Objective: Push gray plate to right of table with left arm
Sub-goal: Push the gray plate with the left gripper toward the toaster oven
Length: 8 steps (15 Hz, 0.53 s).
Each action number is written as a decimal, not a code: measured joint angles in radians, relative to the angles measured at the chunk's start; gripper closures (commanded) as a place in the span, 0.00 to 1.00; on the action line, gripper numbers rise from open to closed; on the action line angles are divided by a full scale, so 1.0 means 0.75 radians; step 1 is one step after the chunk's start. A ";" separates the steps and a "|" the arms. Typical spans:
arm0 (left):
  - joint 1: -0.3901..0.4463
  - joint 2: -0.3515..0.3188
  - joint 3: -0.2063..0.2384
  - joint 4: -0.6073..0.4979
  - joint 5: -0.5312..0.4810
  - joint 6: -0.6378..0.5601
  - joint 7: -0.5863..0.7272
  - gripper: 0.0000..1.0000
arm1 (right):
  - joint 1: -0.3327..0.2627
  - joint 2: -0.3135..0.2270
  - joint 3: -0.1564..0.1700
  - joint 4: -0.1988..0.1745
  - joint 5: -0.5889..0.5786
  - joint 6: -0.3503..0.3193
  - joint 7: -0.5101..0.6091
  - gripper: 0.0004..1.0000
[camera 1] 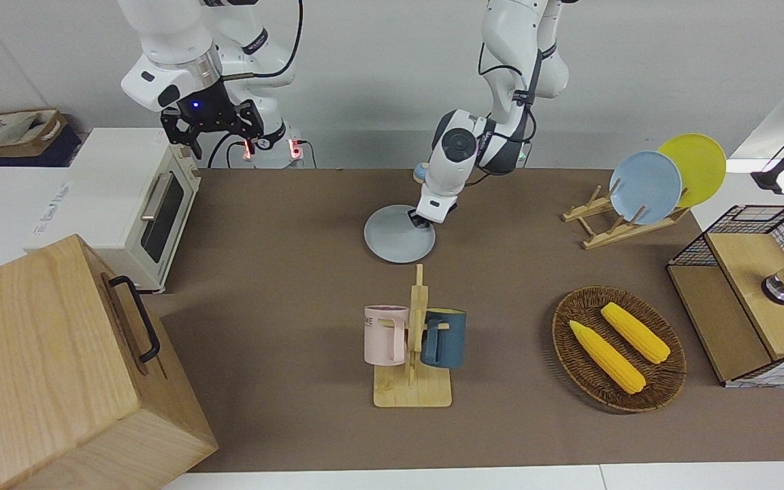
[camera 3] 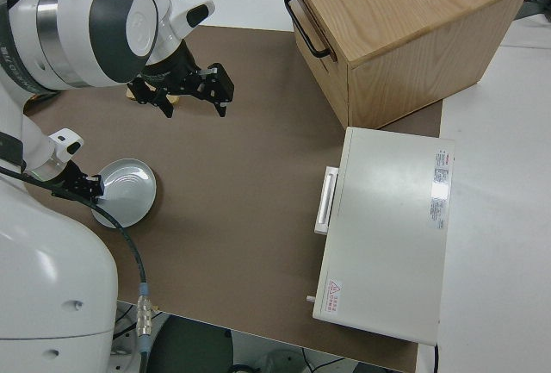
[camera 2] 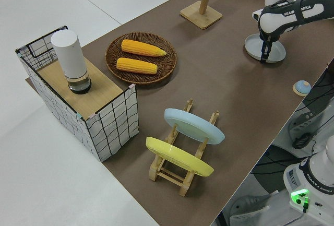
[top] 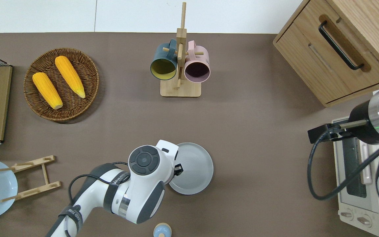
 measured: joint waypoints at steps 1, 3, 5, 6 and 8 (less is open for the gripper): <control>-0.002 0.030 -0.034 0.042 -0.001 0.000 -0.052 1.00 | 0.000 0.000 0.000 0.000 0.000 0.000 0.000 0.02; -0.008 0.082 -0.091 0.119 -0.001 0.000 -0.147 0.99 | 0.000 0.000 0.000 0.000 0.000 0.000 0.000 0.02; -0.010 0.124 -0.139 0.184 -0.001 0.000 -0.226 1.00 | 0.000 0.000 0.000 0.000 0.000 0.000 0.000 0.02; -0.010 0.141 -0.160 0.210 -0.001 -0.001 -0.258 1.00 | 0.000 0.000 0.000 0.000 0.000 0.000 0.000 0.02; -0.010 0.174 -0.200 0.244 -0.001 -0.002 -0.300 1.00 | 0.000 0.000 0.000 0.000 0.000 0.000 0.000 0.02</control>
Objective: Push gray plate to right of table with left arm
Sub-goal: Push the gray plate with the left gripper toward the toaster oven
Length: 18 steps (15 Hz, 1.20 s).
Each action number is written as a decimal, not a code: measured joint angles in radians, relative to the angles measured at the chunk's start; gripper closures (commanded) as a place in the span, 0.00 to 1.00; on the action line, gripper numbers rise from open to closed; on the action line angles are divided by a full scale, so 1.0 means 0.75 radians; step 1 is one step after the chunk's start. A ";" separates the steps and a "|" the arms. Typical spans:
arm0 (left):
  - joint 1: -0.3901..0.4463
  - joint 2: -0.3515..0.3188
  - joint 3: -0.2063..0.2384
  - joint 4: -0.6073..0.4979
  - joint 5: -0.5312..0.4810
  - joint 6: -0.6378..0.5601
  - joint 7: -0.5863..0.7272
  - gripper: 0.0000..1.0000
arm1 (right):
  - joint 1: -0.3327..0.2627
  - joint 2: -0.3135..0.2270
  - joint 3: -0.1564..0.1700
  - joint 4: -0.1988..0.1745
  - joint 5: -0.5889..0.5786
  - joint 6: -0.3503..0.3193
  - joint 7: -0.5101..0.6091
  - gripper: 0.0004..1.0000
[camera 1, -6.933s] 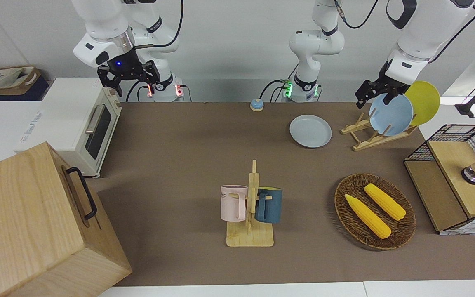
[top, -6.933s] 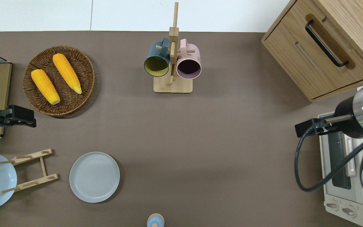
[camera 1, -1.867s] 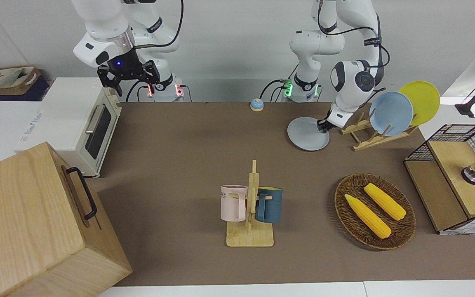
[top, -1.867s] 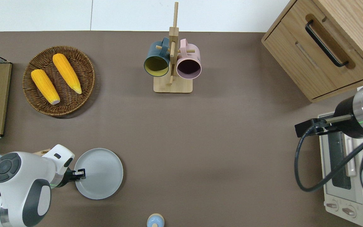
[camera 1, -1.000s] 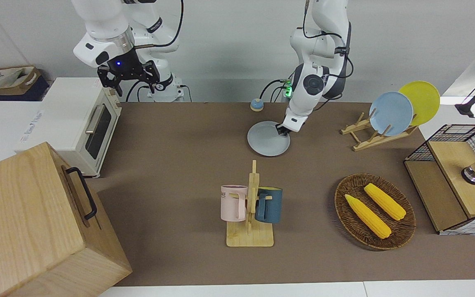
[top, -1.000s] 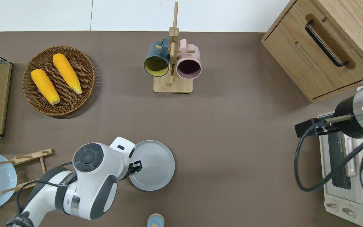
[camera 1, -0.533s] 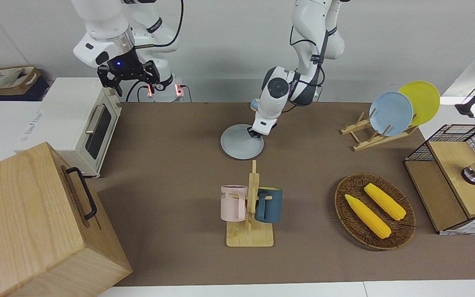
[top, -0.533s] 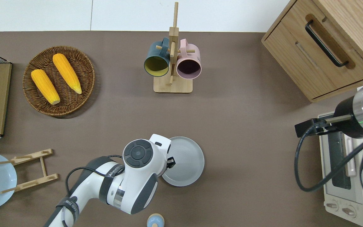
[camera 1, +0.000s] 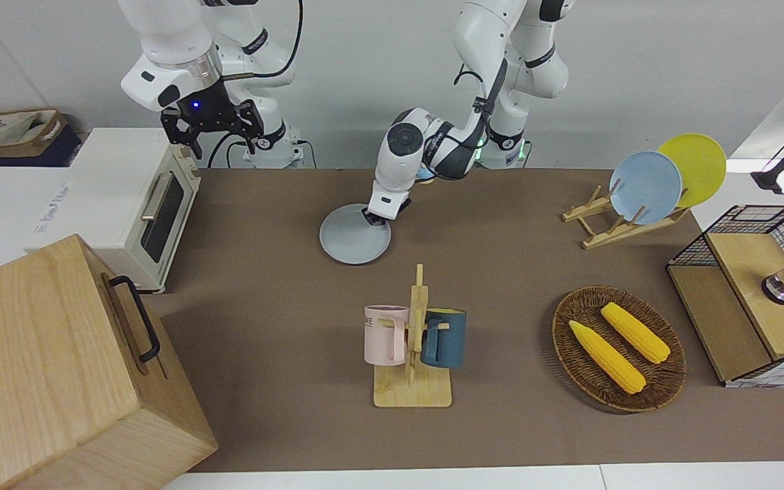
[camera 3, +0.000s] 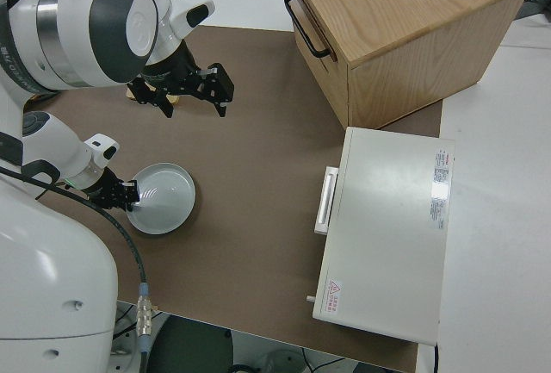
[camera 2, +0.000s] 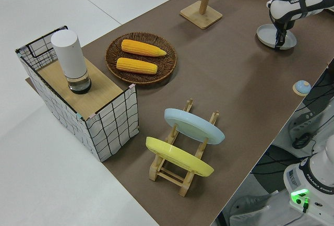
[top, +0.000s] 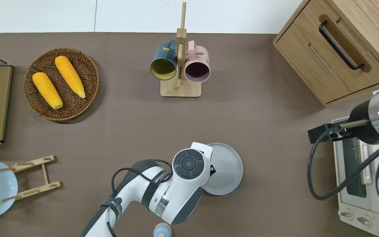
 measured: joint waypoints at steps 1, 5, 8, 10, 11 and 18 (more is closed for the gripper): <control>0.000 0.020 -0.021 0.014 0.000 0.000 -0.015 1.00 | 0.000 0.000 0.000 0.000 0.000 0.000 0.000 0.02; -0.024 0.117 -0.065 0.136 0.006 -0.001 -0.115 1.00 | 0.000 0.000 0.000 0.000 0.000 0.000 0.000 0.02; -0.077 0.164 -0.066 0.202 0.008 0.000 -0.194 1.00 | 0.000 0.000 0.000 0.000 0.000 0.000 0.000 0.02; -0.108 0.179 -0.067 0.240 0.008 0.000 -0.242 0.99 | 0.000 0.000 0.000 0.000 0.000 0.000 0.000 0.02; -0.122 0.188 -0.068 0.258 0.008 0.000 -0.264 0.99 | 0.000 0.000 0.000 0.000 0.000 0.000 0.000 0.02; -0.158 0.254 -0.069 0.370 0.008 -0.002 -0.321 0.02 | 0.000 0.000 0.000 0.000 0.000 0.000 0.000 0.02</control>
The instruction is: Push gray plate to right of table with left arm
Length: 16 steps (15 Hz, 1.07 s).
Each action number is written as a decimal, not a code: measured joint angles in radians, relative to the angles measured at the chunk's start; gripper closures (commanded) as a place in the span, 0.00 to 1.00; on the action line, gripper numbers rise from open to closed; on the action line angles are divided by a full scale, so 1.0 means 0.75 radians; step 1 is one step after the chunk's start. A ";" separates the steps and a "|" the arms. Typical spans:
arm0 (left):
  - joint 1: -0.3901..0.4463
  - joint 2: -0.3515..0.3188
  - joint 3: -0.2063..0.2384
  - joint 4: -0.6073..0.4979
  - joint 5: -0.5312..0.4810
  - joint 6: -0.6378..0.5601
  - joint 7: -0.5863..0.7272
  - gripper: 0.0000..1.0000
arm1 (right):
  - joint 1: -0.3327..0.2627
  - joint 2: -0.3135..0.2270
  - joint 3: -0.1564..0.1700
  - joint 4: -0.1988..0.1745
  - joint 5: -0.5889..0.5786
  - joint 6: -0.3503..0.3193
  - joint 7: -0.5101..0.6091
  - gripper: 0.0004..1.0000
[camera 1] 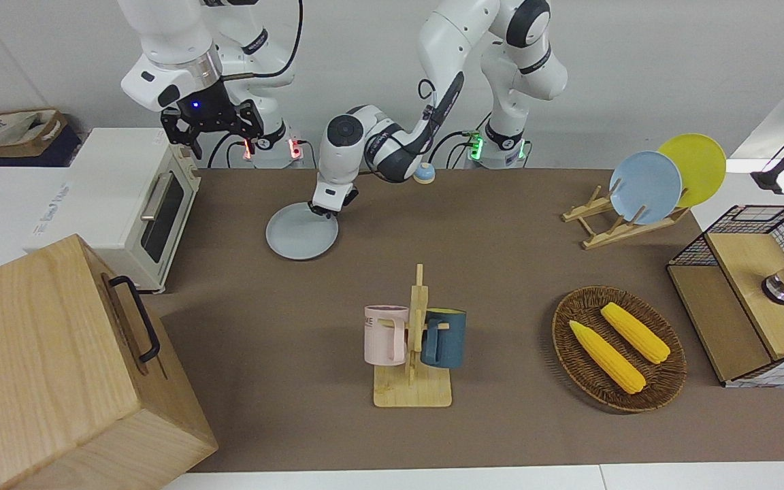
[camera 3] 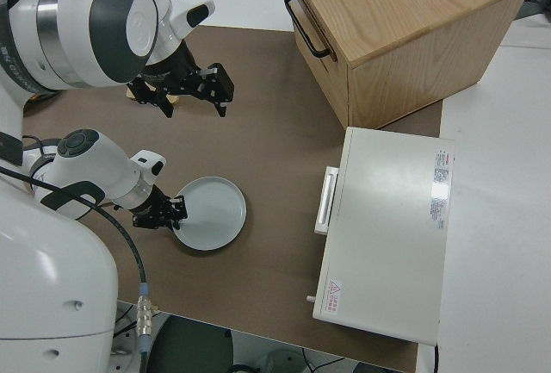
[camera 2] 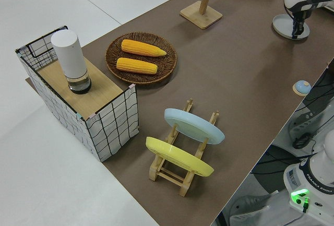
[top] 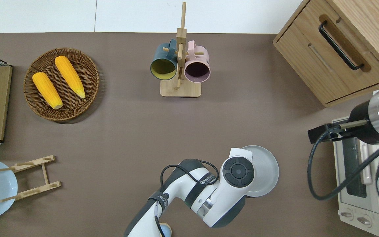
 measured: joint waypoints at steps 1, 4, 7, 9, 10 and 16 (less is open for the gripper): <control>0.000 0.004 0.001 0.003 0.004 0.000 0.000 0.01 | 0.000 0.000 0.000 0.000 0.000 0.000 0.000 0.02; 0.000 0.008 0.003 0.014 0.037 -0.003 0.000 0.01 | 0.000 0.000 0.000 0.000 0.000 0.000 0.000 0.02; 0.000 0.009 0.005 0.024 0.049 -0.030 -0.001 0.01 | 0.000 0.000 0.000 0.000 0.000 0.000 0.000 0.02; 0.001 0.009 0.007 0.042 0.052 -0.076 -0.001 0.01 | 0.000 0.000 0.000 0.000 0.000 0.000 0.000 0.02; 0.002 0.008 0.009 0.059 0.054 -0.115 -0.001 0.01 | 0.000 0.000 0.000 0.000 0.000 0.000 0.000 0.02; 0.046 -0.107 0.069 0.145 0.060 -0.437 0.228 0.01 | 0.000 0.000 0.000 0.000 0.000 0.000 0.000 0.02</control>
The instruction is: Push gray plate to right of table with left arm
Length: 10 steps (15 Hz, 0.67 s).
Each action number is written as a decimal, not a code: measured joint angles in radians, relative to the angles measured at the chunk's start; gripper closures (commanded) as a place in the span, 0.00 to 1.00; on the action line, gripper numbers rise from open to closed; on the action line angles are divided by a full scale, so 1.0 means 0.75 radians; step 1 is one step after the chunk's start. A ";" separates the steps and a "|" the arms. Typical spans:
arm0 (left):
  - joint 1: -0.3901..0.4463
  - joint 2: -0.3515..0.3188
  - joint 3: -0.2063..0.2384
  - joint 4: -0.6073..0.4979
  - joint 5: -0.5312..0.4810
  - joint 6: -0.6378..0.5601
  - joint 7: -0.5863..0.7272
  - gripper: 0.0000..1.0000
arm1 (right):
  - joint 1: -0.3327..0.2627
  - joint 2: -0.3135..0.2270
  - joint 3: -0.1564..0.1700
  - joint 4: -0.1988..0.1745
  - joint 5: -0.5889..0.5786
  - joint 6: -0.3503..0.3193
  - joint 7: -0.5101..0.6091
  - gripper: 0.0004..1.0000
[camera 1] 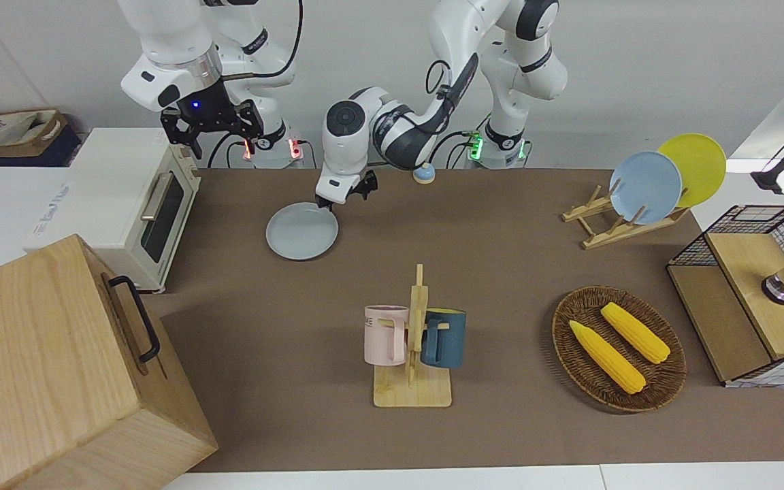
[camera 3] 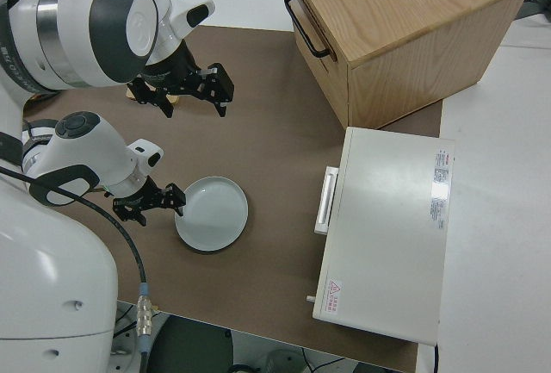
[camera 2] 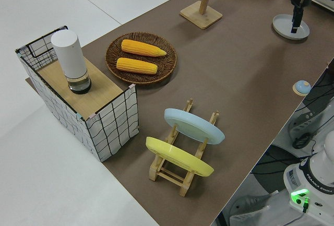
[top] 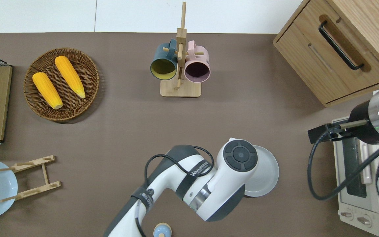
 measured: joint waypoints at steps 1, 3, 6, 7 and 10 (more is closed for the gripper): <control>0.048 -0.053 0.006 0.004 0.001 -0.067 0.063 0.01 | 0.000 0.000 0.000 0.000 0.000 0.000 0.000 0.02; 0.168 -0.167 0.011 0.009 0.000 -0.198 0.195 0.01 | 0.000 0.000 0.000 0.000 0.000 0.000 0.000 0.02; 0.312 -0.318 0.017 0.013 0.001 -0.349 0.329 0.01 | 0.000 0.000 0.000 0.000 0.000 0.000 0.000 0.02; 0.354 -0.370 0.020 0.013 0.001 -0.388 0.359 0.01 | 0.000 0.000 0.000 0.000 0.000 0.000 0.000 0.02; 0.425 -0.495 0.035 0.012 0.035 -0.447 0.381 0.01 | 0.000 0.000 0.000 0.000 0.000 0.000 0.000 0.02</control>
